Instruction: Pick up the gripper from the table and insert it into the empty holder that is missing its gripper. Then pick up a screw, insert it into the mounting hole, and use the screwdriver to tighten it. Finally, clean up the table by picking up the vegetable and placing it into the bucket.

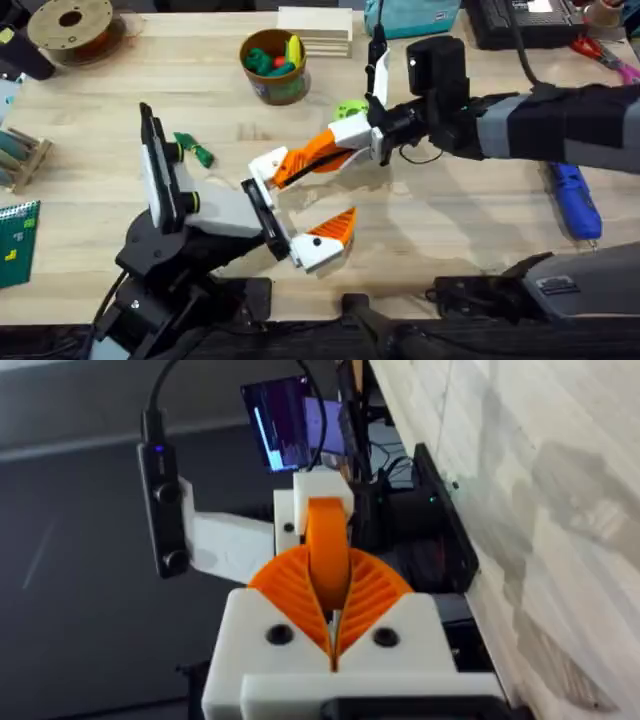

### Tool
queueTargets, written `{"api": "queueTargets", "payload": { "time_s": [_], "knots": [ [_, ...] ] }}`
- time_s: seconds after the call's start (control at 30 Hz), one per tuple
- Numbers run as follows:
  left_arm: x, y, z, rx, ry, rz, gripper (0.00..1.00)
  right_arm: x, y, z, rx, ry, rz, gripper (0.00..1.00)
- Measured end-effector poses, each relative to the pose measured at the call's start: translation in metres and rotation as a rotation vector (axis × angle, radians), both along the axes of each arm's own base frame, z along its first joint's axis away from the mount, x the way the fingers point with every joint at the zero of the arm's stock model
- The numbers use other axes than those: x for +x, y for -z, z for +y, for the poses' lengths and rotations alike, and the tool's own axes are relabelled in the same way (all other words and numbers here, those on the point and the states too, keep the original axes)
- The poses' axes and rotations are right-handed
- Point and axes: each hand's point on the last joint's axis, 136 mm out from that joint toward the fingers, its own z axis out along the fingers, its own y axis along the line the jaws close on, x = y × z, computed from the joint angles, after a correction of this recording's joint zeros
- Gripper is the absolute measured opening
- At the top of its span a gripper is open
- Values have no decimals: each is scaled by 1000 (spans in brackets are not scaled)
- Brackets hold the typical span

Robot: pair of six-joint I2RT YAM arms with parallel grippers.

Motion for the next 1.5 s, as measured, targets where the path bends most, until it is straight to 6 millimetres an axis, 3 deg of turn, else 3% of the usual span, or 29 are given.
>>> {"api": "queueTargets", "payload": {
  "time_s": [0.47, 1.1, 1.5],
  "knots": [
    [11, 1, 7, -8, -72, 21, 987, 11, 2, 24, -21, -18, 9, 17],
    [12, 1, 7, -8, -79, 21, 987, 11, 2, 25, -19, -22, 13, 20],
    [12, 0, 7, -8, -79, 19, 987, 10, 2, 24, -18, -27, 20, 98]
  ]
}}
